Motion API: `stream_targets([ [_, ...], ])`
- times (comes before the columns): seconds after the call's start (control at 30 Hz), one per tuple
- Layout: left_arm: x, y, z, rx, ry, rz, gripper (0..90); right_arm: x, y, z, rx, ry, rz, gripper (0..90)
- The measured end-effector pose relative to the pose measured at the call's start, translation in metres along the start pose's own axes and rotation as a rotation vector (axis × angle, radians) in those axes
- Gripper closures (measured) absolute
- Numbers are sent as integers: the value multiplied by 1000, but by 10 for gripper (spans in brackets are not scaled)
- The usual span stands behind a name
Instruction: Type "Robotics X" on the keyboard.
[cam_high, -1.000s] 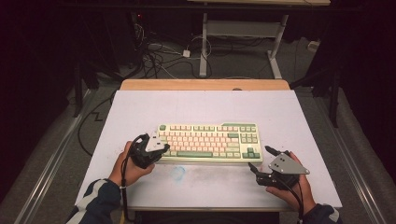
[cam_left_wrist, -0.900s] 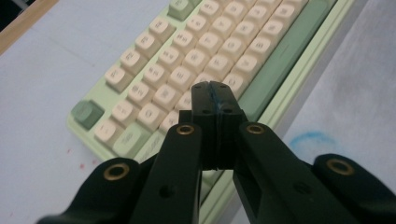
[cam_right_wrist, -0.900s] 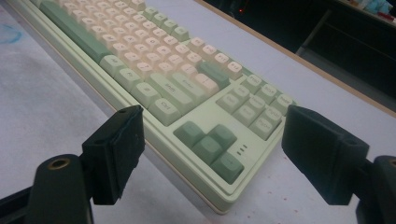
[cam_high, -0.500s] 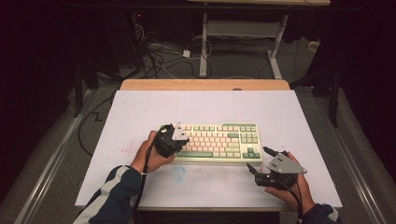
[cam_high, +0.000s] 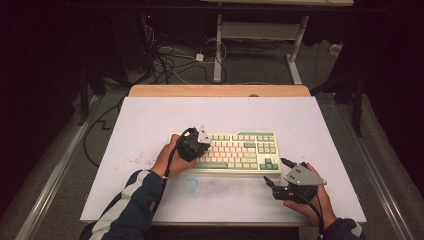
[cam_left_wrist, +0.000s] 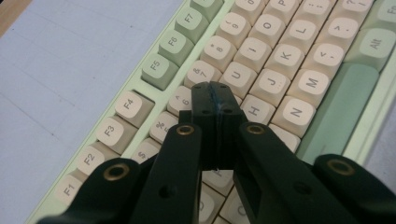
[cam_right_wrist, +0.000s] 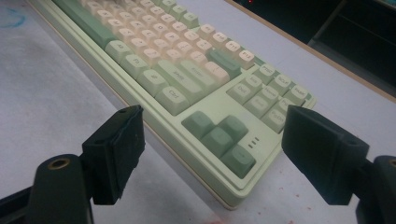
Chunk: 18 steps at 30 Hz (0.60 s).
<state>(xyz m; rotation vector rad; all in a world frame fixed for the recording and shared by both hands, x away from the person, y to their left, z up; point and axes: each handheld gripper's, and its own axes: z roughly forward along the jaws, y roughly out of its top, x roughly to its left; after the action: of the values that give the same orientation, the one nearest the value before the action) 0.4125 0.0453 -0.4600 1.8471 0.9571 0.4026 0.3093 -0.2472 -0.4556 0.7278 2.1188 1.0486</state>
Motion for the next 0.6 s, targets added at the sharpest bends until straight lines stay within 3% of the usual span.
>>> stream_targets([
  [0.3, 4, -3, 3, 32, 9, -6, 875, 1, 0, 0, 4, 1, -2, 217],
  [0.43, 3, -3, 2, 22, 13, 6, 873, 1, 0, 1, 6, 2, -3, 217],
  [0.6, 5, 3, -5, -18, 13, -8, 874, 0, 1, 0, 3, 2, 5, 217],
])
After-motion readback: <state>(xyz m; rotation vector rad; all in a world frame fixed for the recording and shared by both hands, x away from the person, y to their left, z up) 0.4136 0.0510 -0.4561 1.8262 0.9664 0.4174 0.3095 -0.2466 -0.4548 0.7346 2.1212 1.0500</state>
